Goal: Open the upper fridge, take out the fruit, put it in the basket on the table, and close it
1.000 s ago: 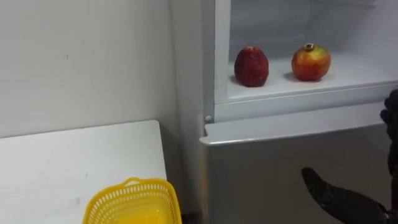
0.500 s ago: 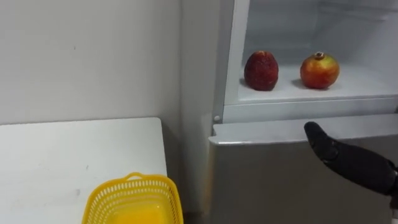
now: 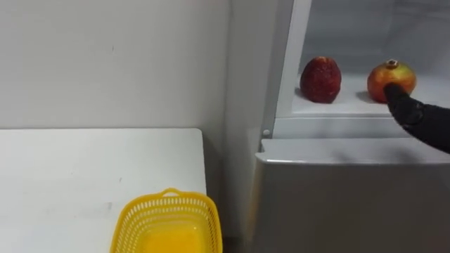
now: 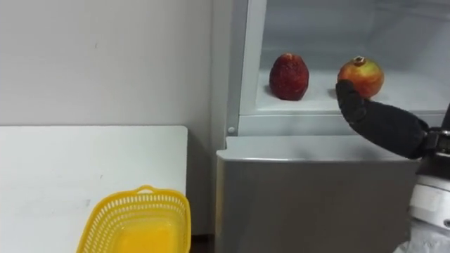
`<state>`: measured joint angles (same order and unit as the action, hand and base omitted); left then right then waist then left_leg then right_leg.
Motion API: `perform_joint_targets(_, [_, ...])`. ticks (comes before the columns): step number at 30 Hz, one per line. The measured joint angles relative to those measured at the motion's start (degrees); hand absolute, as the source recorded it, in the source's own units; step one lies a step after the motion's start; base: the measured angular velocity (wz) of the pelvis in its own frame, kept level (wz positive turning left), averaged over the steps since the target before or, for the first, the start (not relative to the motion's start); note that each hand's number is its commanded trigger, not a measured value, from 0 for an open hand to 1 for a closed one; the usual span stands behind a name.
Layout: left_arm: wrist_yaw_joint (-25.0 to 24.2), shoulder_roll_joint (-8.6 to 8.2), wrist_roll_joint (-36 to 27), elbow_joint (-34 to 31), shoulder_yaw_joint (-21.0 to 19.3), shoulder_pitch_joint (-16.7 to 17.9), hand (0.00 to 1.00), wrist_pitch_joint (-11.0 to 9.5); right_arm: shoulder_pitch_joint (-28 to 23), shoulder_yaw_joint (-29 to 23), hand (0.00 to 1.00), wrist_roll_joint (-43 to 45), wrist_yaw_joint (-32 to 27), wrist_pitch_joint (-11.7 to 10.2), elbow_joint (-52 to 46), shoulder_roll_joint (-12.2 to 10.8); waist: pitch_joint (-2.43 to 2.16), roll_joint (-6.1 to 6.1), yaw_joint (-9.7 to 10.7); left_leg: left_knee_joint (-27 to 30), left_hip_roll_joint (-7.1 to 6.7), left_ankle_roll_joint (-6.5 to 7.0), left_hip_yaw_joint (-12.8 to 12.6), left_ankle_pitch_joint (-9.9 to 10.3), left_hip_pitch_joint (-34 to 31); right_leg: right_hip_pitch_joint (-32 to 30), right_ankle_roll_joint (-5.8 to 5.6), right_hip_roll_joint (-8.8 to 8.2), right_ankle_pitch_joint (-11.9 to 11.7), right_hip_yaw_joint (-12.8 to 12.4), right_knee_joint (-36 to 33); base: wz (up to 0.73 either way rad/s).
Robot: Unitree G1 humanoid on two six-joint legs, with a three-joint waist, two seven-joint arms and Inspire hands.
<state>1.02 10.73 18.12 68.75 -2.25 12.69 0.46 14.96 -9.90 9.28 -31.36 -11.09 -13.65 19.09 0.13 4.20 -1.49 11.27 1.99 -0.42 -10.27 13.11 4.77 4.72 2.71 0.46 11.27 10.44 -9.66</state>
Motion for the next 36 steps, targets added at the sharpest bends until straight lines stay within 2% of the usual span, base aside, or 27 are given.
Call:
perform_joint_targets(3, [-0.4,0.04,0.0,-0.3,0.0,-0.8,0.00,0.2,0.3,0.1,0.00,-0.2,-0.2,0.9,3.1,0.9,0.04,0.79,-1.2,0.1,0.02,-0.01,0.3,0.0,0.0,0.2,0.00,-0.09,0.0,0.8,0.0,0.09])
perform_joint_targets(6, [-0.7,0.03,0.0,-1.0,-0.1,-0.7,0.00,0.9,0.4,0.2,0.00,-0.8,0.4,1.8,3.9,1.0,0.06,0.87,-2.1,0.1,0.02,-0.01,0.4,0.0,-0.1,0.1,0.00,-0.18,0.0,1.0,0.0,0.01])
perform_joint_targets(13, [-1.2,0.37,0.1,-3.9,-1.6,0.6,0.00,2.0,7.0,0.5,0.00,-2.7,4.0,4.1,11.2,1.3,0.11,0.77,-2.4,0.4,-0.11,0.02,0.9,0.0,-0.2,0.2,0.00,-0.30,0.0,1.3,-0.1,0.02])
perform_joint_targets(15, [-1.2,0.37,0.1,-4.3,-1.6,0.8,0.00,2.0,8.6,1.0,0.00,-2.8,4.2,4.7,12.5,2.1,0.07,0.83,-2.4,0.5,-0.15,0.03,1.0,0.0,-0.3,0.2,-0.01,-0.33,0.0,1.4,-0.1,0.00])
perform_joint_targets(17, [-1.2,0.40,0.2,-4.7,-1.6,0.8,0.00,2.1,10.1,1.6,0.00,-3.0,4.6,5.2,13.4,4.0,-0.02,0.96,-2.3,0.5,-0.25,0.07,1.2,-0.1,-0.5,0.1,-0.01,-0.42,0.0,1.7,0.0,0.05])
perform_joint_targets(20, [-1.2,0.44,0.5,-4.7,-2.1,0.8,0.00,2.1,12.8,1.8,0.00,-3.0,4.8,5.7,13.6,4.6,-0.23,0.96,-2.2,0.6,-0.34,0.10,2.0,-0.1,-0.8,0.0,-0.02,-0.47,0.0,2.3,0.0,0.10])
perform_joint_targets(25, [-1.2,0.44,1.3,-4.7,-2.1,0.8,0.00,2.3,14.6,1.9,0.00,-5.4,6.3,5.8,16.6,6.1,-0.33,0.82,-2.2,0.6,-0.33,0.08,2.9,-0.1,-1.1,0.1,-0.02,-0.50,0.0,3.3,-0.1,0.09])
perform_joint_targets(28, [-1.2,0.45,1.6,-4.7,-2.2,0.7,0.00,2.8,14.8,2.0,0.00,-7.6,7.3,7.2,17.6,6.2,-0.37,0.49,-2.8,0.6,-0.33,0.03,3.0,-0.1,-1.1,0.2,-0.02,-0.56,0.0,3.8,-0.1,0.02])
perform_joint_targets(32, [-1.7,0.84,1.7,-4.7,-2.2,0.4,0.00,3.1,14.8,2.2,0.00,-10.5,9.3,7.5,17.8,6.3,-0.26,0.46,-3.3,0.6,-0.34,-0.01,3.1,-0.4,-1.1,0.2,0.00,-0.61,0.0,4.0,-0.1,0.00])
perform_joint_targets(36, [-1.8,1.13,1.7,-4.7,-2.3,0.3,0.00,3.2,14.8,2.5,0.00,-11.5,10.4,7.5,17.8,6.3,0.09,1.01,-3.4,0.6,-0.43,0.04,3.2,-0.6,-1.1,0.2,0.04,-0.69,0.0,4.1,-0.2,0.00])
